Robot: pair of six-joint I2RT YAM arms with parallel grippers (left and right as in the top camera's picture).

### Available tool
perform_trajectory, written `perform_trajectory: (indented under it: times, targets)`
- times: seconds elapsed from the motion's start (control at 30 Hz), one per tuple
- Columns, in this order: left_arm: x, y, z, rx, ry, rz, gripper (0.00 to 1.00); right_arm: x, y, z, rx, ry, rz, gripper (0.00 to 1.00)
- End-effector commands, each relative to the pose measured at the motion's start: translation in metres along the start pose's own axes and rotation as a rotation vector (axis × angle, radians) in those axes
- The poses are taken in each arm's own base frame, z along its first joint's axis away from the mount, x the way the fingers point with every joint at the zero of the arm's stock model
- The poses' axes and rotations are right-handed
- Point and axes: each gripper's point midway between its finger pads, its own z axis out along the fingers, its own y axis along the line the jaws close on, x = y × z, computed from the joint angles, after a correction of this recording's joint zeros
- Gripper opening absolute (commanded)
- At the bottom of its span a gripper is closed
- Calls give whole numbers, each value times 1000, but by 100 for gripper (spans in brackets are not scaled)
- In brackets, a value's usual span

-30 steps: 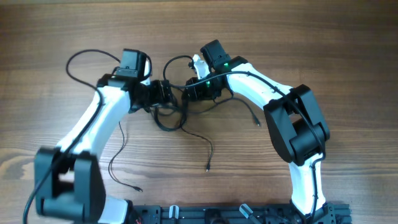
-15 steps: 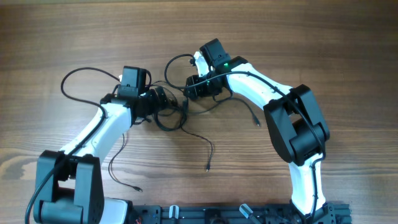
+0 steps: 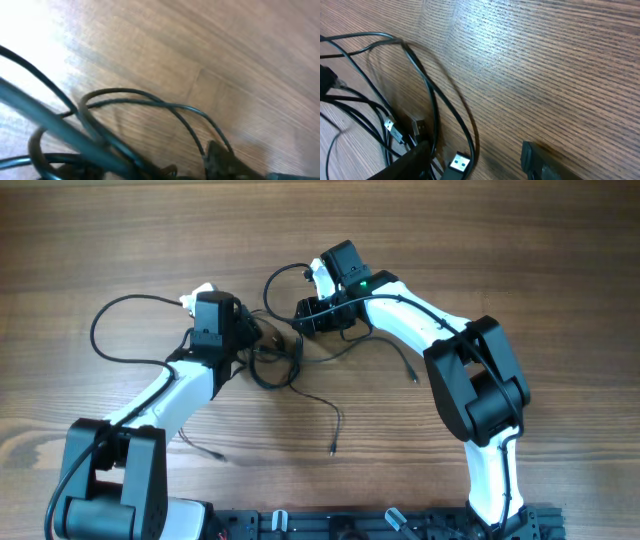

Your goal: Untangle cables

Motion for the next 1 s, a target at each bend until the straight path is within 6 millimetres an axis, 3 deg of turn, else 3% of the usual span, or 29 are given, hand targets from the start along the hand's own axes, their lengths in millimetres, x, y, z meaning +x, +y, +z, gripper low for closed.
perform_trajectory:
  times: [0.0, 0.1, 0.2, 0.3, 0.33, 0.4, 0.43, 0.47, 0.6, 0.7, 0.77, 0.83, 0.97]
  targets:
    - [0, 1, 2, -1, -3, -7, 57, -4, 5, 0, -23, -6, 17, 60]
    - [6, 5, 6, -16, 17, -5, 69, -4, 12, 0, -59, 0, 14, 60]
    - [17, 10, 17, -29, 50, -2, 69, -3, 13, 0, -69, 3, 14, 59]
    - [22, 5, 26, 2, 68, -3, 62, -1, 12, 1, -68, 8, 34, 59]
    - [18, 2, 27, 16, 49, -5, 54, 0, 12, 1, -68, 10, 42, 59]
    - [7, -6, 25, 49, 7, -8, 15, 1, 11, 2, -67, 14, 44, 58]
    - [2, -10, 22, 60, -7, -9, 4, 1, 11, 2, -67, 14, 44, 58]
    - [-2, -13, 17, 70, -20, -10, 4, 1, 11, 2, -67, 14, 42, 58]
    - [-8, -33, -12, 168, -1, 3, 4, 0, 8, -3, -94, 18, 61, 57]
    - [-11, -67, -44, 349, -4, 214, 4, -1, 0, -16, -163, 38, 112, 53]
    - [-9, -95, -74, 521, -30, 401, 4, -7, 4, -37, -295, 35, 106, 51]
    - [3, -122, -107, 731, -30, 567, 4, -15, 17, -69, -480, -4, -9, 50]
    - [24, -145, -156, 1090, 6, 708, 4, -18, 26, -103, -659, -43, -85, 50]
